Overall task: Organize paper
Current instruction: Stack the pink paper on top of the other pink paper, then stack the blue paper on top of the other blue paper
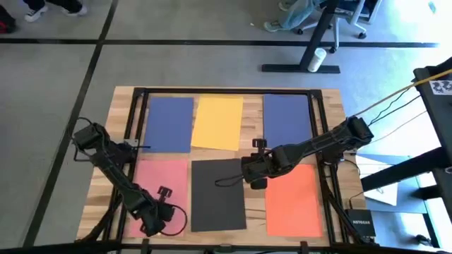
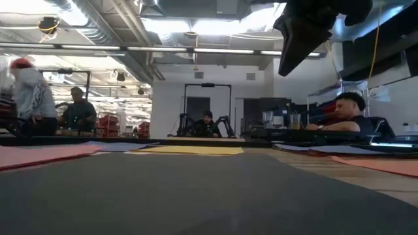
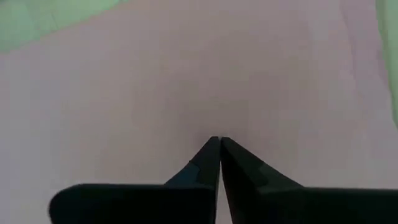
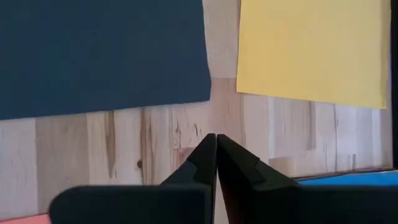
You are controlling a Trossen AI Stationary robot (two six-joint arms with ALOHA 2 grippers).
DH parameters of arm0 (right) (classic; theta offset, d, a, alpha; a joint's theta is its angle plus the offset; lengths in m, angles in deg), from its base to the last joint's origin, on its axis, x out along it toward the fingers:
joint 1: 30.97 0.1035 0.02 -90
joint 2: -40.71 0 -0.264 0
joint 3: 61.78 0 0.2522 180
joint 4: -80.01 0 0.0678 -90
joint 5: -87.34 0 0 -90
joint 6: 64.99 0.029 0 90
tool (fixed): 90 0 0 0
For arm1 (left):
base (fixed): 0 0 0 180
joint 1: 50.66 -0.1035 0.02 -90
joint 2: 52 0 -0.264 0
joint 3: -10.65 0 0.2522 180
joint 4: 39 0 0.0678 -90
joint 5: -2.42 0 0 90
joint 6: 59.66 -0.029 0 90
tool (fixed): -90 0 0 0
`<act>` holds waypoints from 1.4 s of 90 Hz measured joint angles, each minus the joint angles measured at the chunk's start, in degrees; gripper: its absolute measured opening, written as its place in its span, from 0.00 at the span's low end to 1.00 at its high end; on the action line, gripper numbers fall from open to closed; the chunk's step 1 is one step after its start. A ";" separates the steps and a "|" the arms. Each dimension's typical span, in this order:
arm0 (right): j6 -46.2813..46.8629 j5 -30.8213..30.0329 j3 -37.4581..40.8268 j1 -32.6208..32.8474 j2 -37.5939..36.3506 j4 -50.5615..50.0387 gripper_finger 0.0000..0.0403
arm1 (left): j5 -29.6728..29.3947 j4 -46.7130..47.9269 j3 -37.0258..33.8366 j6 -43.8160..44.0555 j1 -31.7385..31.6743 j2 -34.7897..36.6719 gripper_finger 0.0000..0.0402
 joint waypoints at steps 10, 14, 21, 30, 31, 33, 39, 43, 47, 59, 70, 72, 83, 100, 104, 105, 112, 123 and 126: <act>0.00 0.00 0.00 0.00 0.00 0.02 0.00 | 0.43 -0.12 0.00 1.11 0.04 -0.02 0.00; 0.00 0.02 0.00 0.00 0.00 0.02 0.00 | 0.54 -0.29 0.02 1.15 -0.03 -0.02 0.00; 0.00 0.02 0.00 0.00 0.00 0.02 0.00 | 0.80 -0.14 0.57 1.12 -0.43 -0.12 0.00; 0.00 0.04 0.00 0.00 0.00 0.02 0.00 | 1.05 -0.37 1.54 0.22 -0.86 -0.28 0.00; 0.00 0.04 0.00 0.00 0.00 0.02 0.00 | 1.06 -0.40 1.67 0.03 -0.94 -0.28 0.00; 0.00 0.04 0.00 0.00 0.00 0.02 0.00 | 1.02 -0.57 1.84 -0.09 -1.01 -0.28 0.00; 0.00 0.04 0.00 -0.02 0.00 0.02 0.00 | 0.98 -0.67 2.08 -0.09 -1.29 -0.26 0.00; -0.02 0.04 0.00 0.00 0.00 0.00 0.00 | 0.89 -0.48 2.08 -0.05 -1.31 -0.28 0.00; -0.01 0.06 0.00 0.00 0.00 0.00 0.00 | 0.85 -0.51 2.08 0.00 -1.31 -0.26 0.00; -0.01 0.45 0.00 0.00 0.00 -0.10 0.00 | 0.63 -0.55 2.08 1.60 -1.33 -0.18 0.00; 0.15 0.52 0.00 0.00 0.00 -3.14 0.00 | -2.02 -0.55 2.08 3.81 -1.36 1.28 0.00; 0.30 0.52 -0.01 0.02 0.00 -3.95 0.00 | -3.20 -0.55 2.08 4.26 -1.36 1.76 0.00; 0.95 0.30 0.00 0.82 0.00 -6.28 0.00 | -11.27 -0.56 2.16 6.51 -1.90 4.53 0.00; -0.13 -0.49 1.28 2.40 -1.56 -4.24 0.00 | -18.07 -3.75 -0.34 6.35 -3.99 9.36 0.00; -0.15 -0.44 2.81 2.45 -3.03 -2.52 0.00 | -18.83 -5.48 -1.46 5.66 -4.69 10.61 0.00; -0.14 -0.36 3.32 2.44 -3.42 -2.10 0.00 | -19.02 -5.88 -1.71 5.48 -4.89 10.89 0.00; 0.00 0.40 7.38 2.36 -6.45 2.25 0.00 | -20.02 -9.48 -3.46 3.40 -6.43 12.66 0.00; -0.05 1.25 14.84 2.16 -12.42 10.68 0.00 | -20.81 -18.64 -7.52 -0.89 -9.59 15.78 0.00; -0.07 1.58 16.96 2.19 -14.13 13.09 0.00 | -20.84 -22.13 -8.72 -2.48 -10.55 16.60 0.00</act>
